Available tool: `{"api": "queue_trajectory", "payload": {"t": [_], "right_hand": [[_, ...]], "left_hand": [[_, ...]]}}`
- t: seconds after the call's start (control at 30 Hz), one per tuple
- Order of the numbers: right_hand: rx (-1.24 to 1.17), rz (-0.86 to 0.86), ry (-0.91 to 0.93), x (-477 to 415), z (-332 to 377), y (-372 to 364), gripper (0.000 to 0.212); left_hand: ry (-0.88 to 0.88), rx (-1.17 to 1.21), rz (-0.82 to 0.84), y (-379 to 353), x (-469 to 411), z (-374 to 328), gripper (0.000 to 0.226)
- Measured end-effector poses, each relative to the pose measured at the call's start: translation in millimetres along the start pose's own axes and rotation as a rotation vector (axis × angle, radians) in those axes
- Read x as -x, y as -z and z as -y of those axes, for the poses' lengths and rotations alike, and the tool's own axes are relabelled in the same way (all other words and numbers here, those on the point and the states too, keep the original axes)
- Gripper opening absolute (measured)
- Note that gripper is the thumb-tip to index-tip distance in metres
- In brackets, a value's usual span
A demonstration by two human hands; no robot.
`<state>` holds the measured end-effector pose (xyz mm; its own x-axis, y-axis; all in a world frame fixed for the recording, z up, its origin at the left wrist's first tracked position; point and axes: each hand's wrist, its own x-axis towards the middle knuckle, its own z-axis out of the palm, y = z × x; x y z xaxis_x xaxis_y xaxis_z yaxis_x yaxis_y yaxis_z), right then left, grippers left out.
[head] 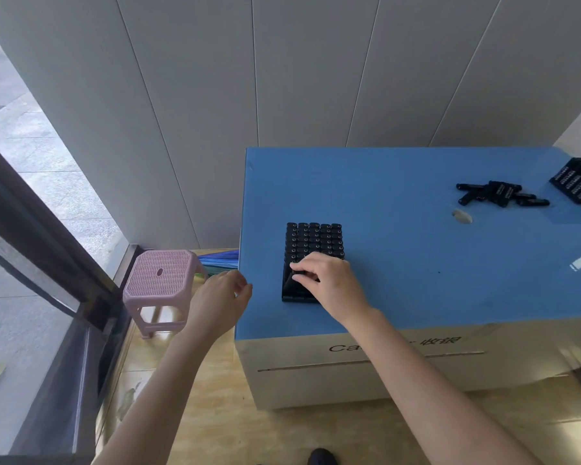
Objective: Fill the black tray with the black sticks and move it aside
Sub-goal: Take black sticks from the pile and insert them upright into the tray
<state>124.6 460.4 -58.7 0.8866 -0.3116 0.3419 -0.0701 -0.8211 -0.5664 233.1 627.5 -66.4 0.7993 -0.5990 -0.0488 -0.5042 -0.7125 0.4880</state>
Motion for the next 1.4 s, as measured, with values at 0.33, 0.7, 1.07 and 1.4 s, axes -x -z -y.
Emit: {"api": "queue_trajectory", "payload": {"t": [0.33, 0.7, 1.07, 1.4], "right_hand": [[0.286, -0.07, 0.168, 2.8, 3.6, -10.8, 0.025], [0.135, -0.21, -0.173, 46.1, 5.3, 13.1, 0.025], [0.197, -0.185, -0.373, 96.4, -47.2, 104.6, 0.025], [0.275, -0.092, -0.404, 175.2, -152.2, 229.5, 0.024]], "left_hand": [[-0.015, -0.009, -0.008, 9.3, -1.5, 6.1, 0.027], [-0.211, 0.08, 0.039, 11.7, 4.1, -23.0, 0.023], [-0.374, 0.171, 0.055, -27.6, 12.7, -122.9, 0.016], [-0.283, 0.235, 0.038, -123.9, 34.0, -269.8, 0.016]]}}
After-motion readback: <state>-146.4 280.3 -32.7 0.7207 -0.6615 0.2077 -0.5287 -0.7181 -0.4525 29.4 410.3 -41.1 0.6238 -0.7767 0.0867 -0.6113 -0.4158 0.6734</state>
